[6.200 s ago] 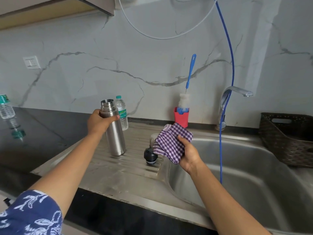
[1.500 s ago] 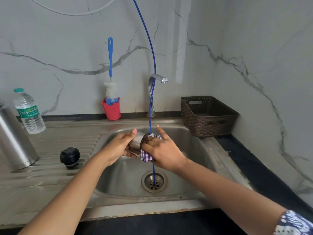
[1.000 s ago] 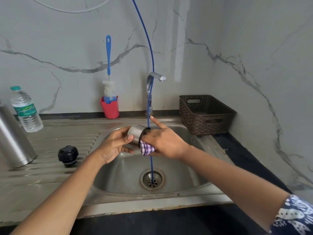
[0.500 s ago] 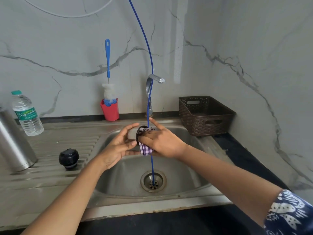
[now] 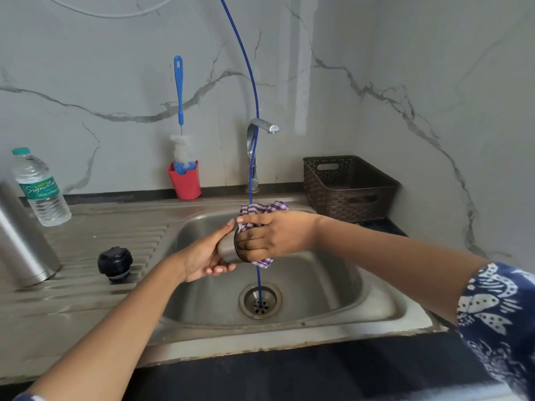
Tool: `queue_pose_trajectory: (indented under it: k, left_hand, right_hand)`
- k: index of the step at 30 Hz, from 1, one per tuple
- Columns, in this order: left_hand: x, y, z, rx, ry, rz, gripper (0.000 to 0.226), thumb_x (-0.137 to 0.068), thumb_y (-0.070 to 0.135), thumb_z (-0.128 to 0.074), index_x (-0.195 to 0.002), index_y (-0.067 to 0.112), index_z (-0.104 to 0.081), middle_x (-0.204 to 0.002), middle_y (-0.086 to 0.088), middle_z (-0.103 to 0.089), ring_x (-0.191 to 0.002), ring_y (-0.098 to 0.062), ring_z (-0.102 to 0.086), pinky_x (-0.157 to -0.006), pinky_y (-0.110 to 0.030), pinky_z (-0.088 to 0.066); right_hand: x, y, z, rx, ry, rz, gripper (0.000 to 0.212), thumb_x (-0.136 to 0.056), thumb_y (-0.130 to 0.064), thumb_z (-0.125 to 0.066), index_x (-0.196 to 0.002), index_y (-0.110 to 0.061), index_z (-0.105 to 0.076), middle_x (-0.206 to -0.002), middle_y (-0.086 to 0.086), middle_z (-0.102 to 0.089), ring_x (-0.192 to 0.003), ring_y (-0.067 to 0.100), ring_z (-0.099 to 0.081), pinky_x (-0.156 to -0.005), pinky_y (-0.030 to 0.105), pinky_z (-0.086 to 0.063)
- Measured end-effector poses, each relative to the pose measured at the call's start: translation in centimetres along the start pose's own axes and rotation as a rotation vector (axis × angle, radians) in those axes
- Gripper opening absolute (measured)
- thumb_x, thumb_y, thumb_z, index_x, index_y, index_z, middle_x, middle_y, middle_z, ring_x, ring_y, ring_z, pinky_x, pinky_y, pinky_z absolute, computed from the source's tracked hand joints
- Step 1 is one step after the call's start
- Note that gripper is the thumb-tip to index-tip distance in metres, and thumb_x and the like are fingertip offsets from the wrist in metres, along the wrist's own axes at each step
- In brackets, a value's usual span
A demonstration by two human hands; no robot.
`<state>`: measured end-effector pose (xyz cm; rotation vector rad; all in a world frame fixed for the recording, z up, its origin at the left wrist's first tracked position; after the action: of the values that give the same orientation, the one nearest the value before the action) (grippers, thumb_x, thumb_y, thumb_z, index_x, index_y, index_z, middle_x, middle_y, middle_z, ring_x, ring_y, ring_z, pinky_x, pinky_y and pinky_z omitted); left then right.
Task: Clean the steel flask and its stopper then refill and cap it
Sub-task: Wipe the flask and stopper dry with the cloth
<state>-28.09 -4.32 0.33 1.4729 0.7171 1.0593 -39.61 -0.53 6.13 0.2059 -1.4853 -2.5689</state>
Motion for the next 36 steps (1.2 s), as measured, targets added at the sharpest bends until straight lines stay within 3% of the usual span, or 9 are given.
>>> queue_pose_trajectory:
  k: [6, 9, 12, 20, 23, 25, 29, 32, 36]
  left_hand:
    - [-0.3, 0.6, 1.5, 0.043, 0.125, -0.131, 0.095, -0.036, 0.087, -0.07, -0.094, 0.011, -0.061, -0.056, -0.009, -0.053, -0.038, -0.01, -0.041, -0.03, -0.014, -0.026]
    - [0.0, 0.8, 1.5, 0.01, 0.132, -0.24, 0.092, -0.048, 0.085, -0.067, -0.104, 0.012, -0.06, -0.061, -0.005, -0.055, -0.045, -0.01, -0.044, -0.035, -0.016, -0.027]
    - [0.4, 1.2, 1.4, 0.0, 0.122, -0.332, 0.093, -0.059, 0.079, -0.067, -0.123, 0.012, -0.056, -0.077, -0.003, -0.064, -0.055, -0.011, -0.054, -0.041, -0.019, -0.036]
    - [0.8, 1.3, 2.0, 0.241, 0.125, -0.383, 0.084, -0.041, 0.047, -0.094, -0.104, 0.014, -0.05, -0.093, -0.002, -0.069, -0.077, -0.017, -0.068, -0.054, -0.03, -0.057]
    - [0.7, 1.4, 3.0, 0.407, 0.234, -0.414, 0.081, -0.033, 0.047, -0.095, -0.093, 0.017, -0.05, -0.084, 0.0, -0.07, -0.071, -0.016, -0.07, -0.056, -0.029, -0.057]
    - [0.7, 1.5, 3.4, 0.482, 0.273, -0.411, 0.079, -0.035, 0.047, -0.095, -0.094, 0.018, -0.052, -0.087, -0.003, -0.068, -0.07, -0.014, -0.068, -0.057, -0.028, -0.056]
    - [0.9, 2.1, 2.8, 0.522, 0.261, -0.398, 0.075, -0.052, 0.045, -0.089, -0.111, 0.017, -0.052, -0.097, -0.011, -0.069, -0.074, -0.021, -0.069, -0.058, -0.028, -0.056]
    - [1.0, 2.2, 2.7, 0.495, 0.281, -0.39, 0.037, -0.082, 0.031, -0.064, -0.113, 0.015, -0.053, -0.108, -0.017, -0.067, -0.087, -0.029, -0.071, -0.063, -0.034, -0.058]
    - [1.0, 2.1, 2.9, 0.437, 0.274, -0.397, 0.031, -0.068, 0.029, -0.08, -0.091, 0.015, -0.066, -0.098, -0.011, -0.067, -0.091, -0.023, -0.067, -0.076, -0.043, -0.057]
  right_hand:
    - [-2.1, -0.1, -1.1, -0.14, -0.076, -0.318, 0.024, -0.08, -0.003, -0.059, -0.101, -0.011, -0.066, -0.103, 0.007, -0.07, -0.1, 0.022, -0.066, -0.105, 0.052, -0.039]
    - [-2.7, 0.7, -1.2, -0.468, -0.172, -0.458, 0.027, -0.071, 0.002, -0.065, -0.097, -0.005, -0.066, -0.092, 0.013, -0.069, -0.086, 0.028, -0.067, -0.086, 0.045, -0.05]
    - [-1.5, 2.0, -1.3, -0.863, -0.284, -0.744, 0.026, -0.082, -0.005, -0.063, -0.107, -0.004, -0.058, -0.096, 0.012, -0.064, -0.086, 0.028, -0.06, -0.068, 0.031, -0.038]
    - [4.2, 2.4, -1.7, -1.976, 0.301, -1.419, 0.022, -0.089, -0.008, -0.062, -0.11, -0.014, -0.064, -0.104, 0.001, -0.07, -0.095, 0.013, -0.066, -0.089, 0.025, -0.05]
    - [7.6, 1.9, -3.0, -2.009, 0.697, -1.898, 0.023, -0.089, -0.009, -0.062, -0.112, -0.005, -0.063, -0.1, 0.011, -0.07, -0.087, 0.023, -0.067, -0.085, 0.036, -0.055]
    - [8.2, 1.3, -3.3, -1.943, 0.738, -2.054, 0.019, -0.09, -0.01, -0.062, -0.108, -0.005, -0.064, -0.096, 0.012, -0.07, -0.086, 0.025, -0.067, -0.087, 0.04, -0.055]
    - [7.0, 1.2, -2.9, -1.899, 0.693, -2.074, 0.009, -0.09, -0.012, -0.062, -0.098, -0.011, -0.066, -0.091, 0.008, -0.071, -0.083, 0.023, -0.068, -0.087, 0.04, -0.054]
    - [6.5, 1.2, -2.7, -1.879, 0.76, -2.102, 0.009, -0.091, -0.016, -0.061, -0.099, -0.016, -0.064, -0.095, 0.007, -0.072, -0.088, 0.024, -0.069, -0.087, 0.04, -0.055]
    - [6.2, 0.8, -2.9, -1.849, 0.852, -2.136, 0.02, -0.091, -0.02, -0.061, -0.111, -0.019, -0.061, -0.1, 0.004, -0.071, -0.092, 0.022, -0.068, -0.086, 0.038, -0.055]
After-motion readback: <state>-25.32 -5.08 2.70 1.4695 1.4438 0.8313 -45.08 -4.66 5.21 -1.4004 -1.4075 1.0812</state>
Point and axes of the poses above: each hand's wrist, its own x-axis away from the middle knuckle, its own z-axis out of the back of the hand, y = z × x, the point moved 7 cm from there along -x, towards the middle knuckle
